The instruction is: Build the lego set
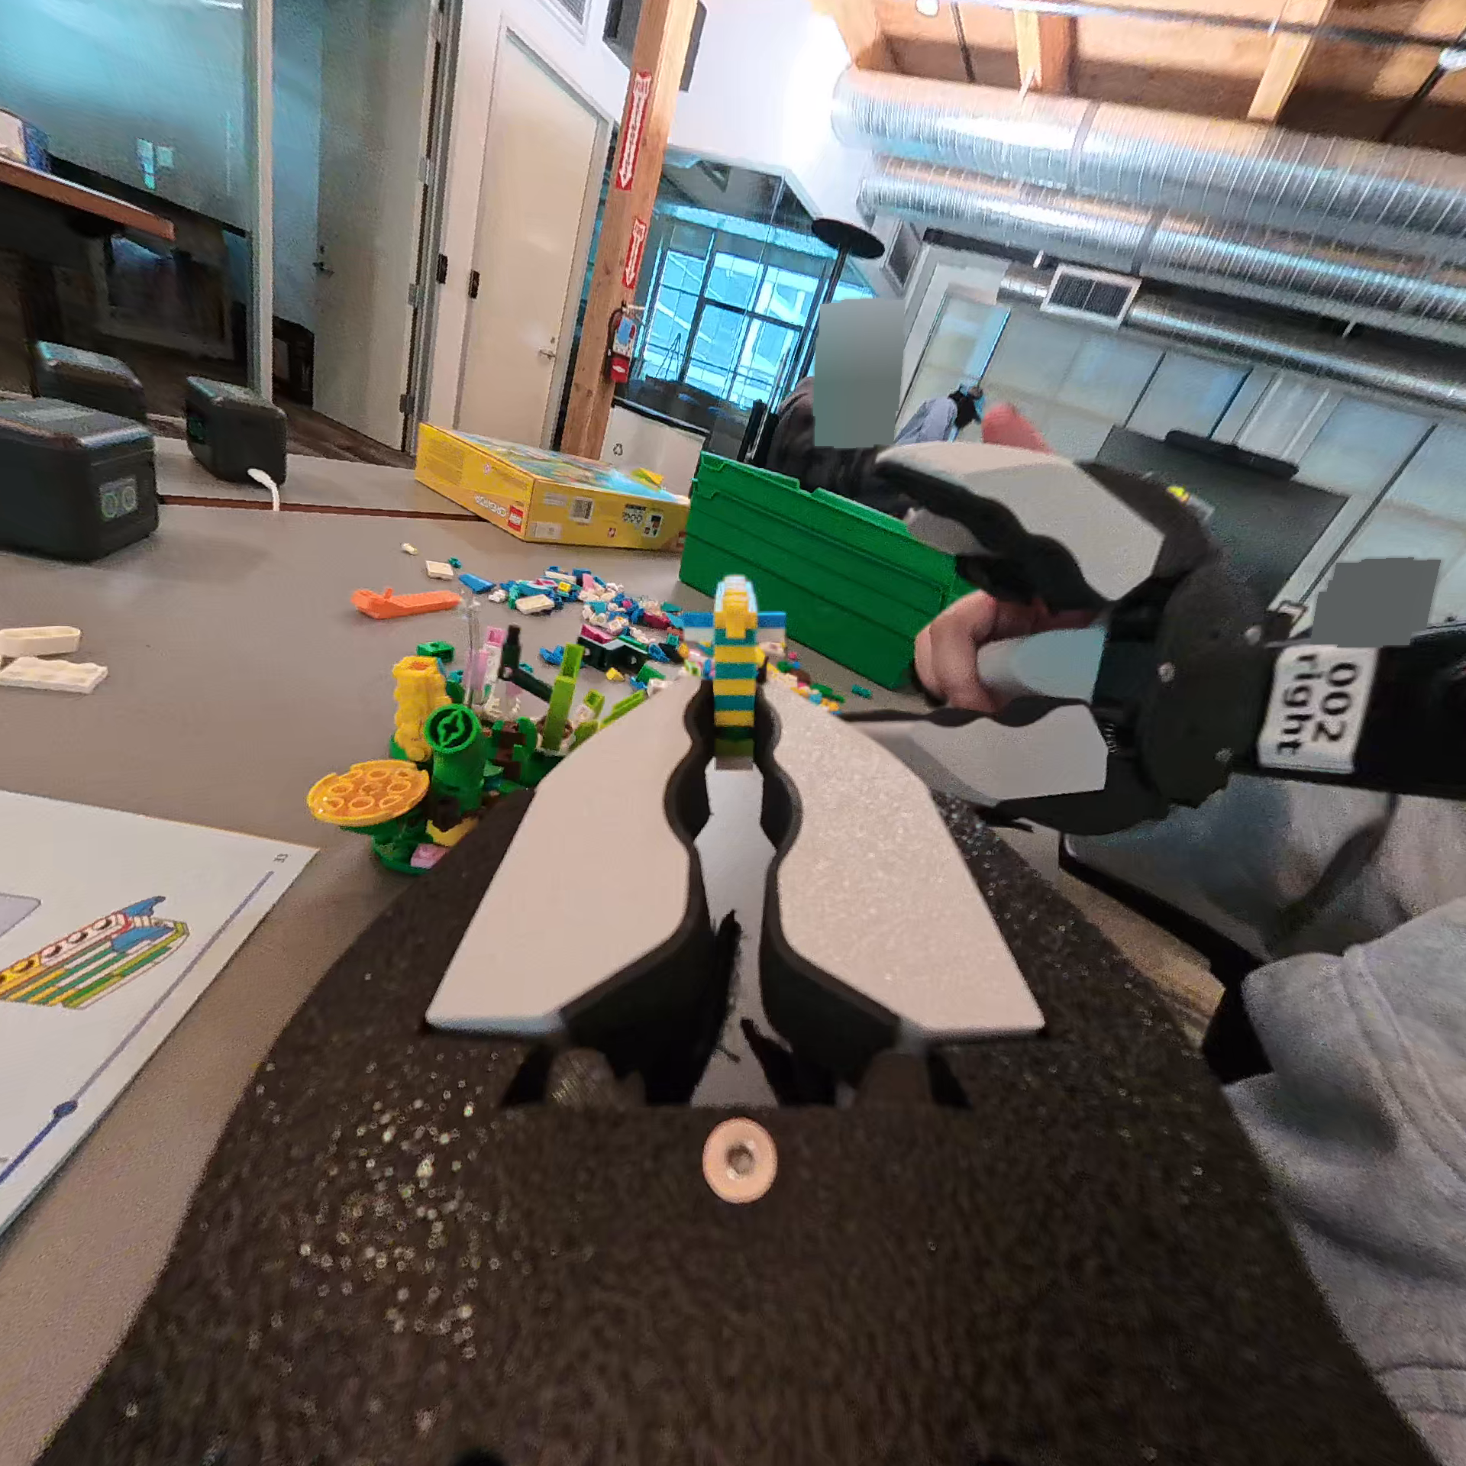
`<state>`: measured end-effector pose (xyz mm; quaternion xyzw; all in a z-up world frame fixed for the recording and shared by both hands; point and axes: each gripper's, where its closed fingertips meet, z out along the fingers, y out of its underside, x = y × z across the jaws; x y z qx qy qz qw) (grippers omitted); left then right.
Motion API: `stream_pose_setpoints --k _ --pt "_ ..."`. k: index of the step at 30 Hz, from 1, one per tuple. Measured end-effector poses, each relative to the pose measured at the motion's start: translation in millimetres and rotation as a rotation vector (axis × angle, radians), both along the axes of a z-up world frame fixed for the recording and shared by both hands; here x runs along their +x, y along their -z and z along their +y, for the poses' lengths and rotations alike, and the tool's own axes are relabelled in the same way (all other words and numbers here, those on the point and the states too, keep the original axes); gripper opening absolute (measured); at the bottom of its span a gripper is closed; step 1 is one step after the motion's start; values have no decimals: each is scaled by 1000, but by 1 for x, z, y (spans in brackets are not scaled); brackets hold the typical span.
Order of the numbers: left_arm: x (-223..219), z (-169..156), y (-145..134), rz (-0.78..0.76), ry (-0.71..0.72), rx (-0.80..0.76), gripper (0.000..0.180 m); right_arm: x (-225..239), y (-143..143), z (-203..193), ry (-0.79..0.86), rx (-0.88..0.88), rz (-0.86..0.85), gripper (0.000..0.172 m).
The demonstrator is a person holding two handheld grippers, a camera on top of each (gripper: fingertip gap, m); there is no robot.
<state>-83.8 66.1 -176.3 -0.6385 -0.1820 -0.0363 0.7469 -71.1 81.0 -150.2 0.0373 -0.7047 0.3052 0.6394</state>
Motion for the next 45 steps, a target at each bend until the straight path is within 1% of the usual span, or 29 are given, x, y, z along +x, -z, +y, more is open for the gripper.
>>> stream_pose_setpoints --k 3,6,8,9,11,13,14,15,17,19,21,24,27,28,31,40,45 --pt "-1 -2 -2 -9 -2 21 8 -4 -3 27 70 -217 26 59" --pt "-1 -2 -2 -10 6 22 8 -15 4 51 135 -402 25 49" --pt "-1 -3 -2 -27 21 36 8 -20 12 56 125 -508 -8 47" --pt "-1 -3 -2 -43 33 42 9 -21 17 50 84 -515 -53 48" --pt "0 -2 -1 -86 82 54 8 -15 13 33 -14 -450 -79 49" --pt "5 2 1 -146 163 60 8 1 11 3 -195 -295 -159 50" --pt "7 3 3 -178 209 62 8 7 10 -8 -253 -232 -205 52" --pt "10 5 4 -206 253 59 8 10 8 -14 -287 -183 -249 54" --pt "16 8 7 -234 316 41 8 9 4 -21 -304 -121 -323 57" --pt "22 11 10 -247 359 14 8 4 9 -25 -294 -43 -411 59" --pt "22 13 14 -288 364 -6 8 0 19 -26 -261 57 -476 60" --pt "19 12 17 -381 375 4 8 -7 34 -25 -216 170 -508 59" --pt "15 9 15 -438 377 34 8 -11 44 -24 -177 246 -505 54" --pt "15 9 15 -454 384 42 8 -11 45 -24 -174 256 -505 52" --pt "15 8 15 -480 401 47 8 -15 41 -23 -156 242 -481 36" --pt "14 9 19 -507 394 28 8 -16 46 -22 -172 298 -506 35" --pt "16 11 21 -505 394 7 8 -15 48 -21 -186 353 -490 35"
